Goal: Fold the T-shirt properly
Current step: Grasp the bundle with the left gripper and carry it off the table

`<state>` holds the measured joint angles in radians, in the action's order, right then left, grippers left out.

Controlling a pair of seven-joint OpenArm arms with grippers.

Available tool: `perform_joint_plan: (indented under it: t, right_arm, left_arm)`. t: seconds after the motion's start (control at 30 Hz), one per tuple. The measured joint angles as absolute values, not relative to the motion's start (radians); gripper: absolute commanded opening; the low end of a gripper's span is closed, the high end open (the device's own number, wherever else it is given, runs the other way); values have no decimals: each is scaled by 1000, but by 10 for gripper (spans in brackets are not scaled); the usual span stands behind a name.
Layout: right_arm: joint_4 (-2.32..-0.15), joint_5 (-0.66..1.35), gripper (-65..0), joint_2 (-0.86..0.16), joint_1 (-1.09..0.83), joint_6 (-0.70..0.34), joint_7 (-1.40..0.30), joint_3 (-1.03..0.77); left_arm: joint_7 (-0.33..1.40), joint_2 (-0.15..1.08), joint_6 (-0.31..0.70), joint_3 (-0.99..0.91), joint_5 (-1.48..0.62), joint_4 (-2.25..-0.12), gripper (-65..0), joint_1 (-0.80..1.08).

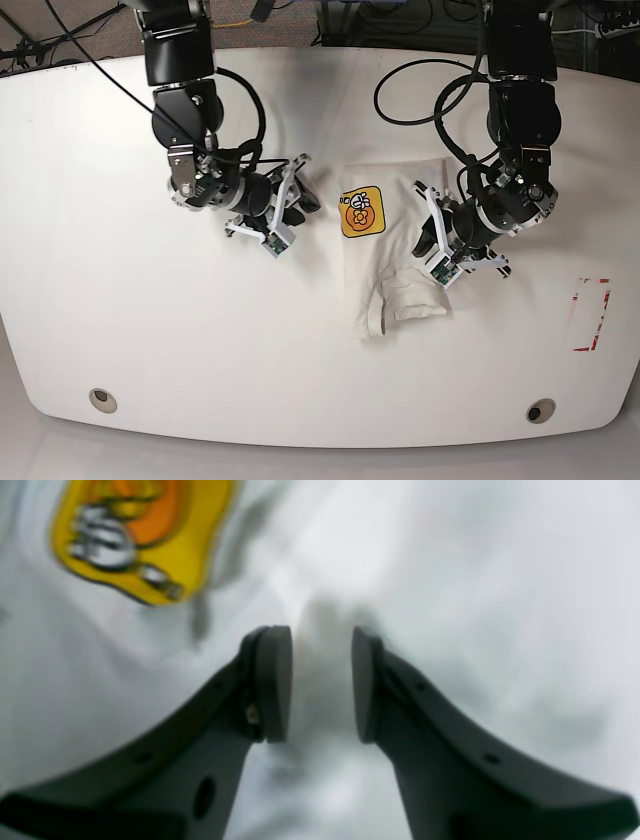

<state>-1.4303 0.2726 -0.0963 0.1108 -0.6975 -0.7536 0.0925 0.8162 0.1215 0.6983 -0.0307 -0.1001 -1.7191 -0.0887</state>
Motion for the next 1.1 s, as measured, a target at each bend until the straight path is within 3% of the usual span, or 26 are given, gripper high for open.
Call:
perform_joint_plan:
  t: [0.2,0.33,0.43,0.6,0.87,1.1]
  right_arm:
    - [-1428,272,-455,-27,109,-689,-742,136]
    - [-1428,272,-455,8,106,-690,-745,199]
    - [-1428,276,-455,31,106,-690,-744,226]
    - [-1445,279,-455,29,105,-692,-745,212]
    - [-1481,284,-455,-78,106,-689,-753,122]
    - [-1485,297,-455,-101,87,-693,-746,5]
  left_arm:
    - [838,55,696,-131,-78,-1715,-363,-78]
    - [838,9,558,-141,-76,-1714,-289,-79]
    - [829,-22,480,-134,-87,-1702,-286,-78]
    - [821,-47,450,-125,-74,-1627,-290,-96]
    - [634,-55,339,-41,-83,-1440,-289,-122]
    - [473,39,360,54,-130,-1221,-290,-166]
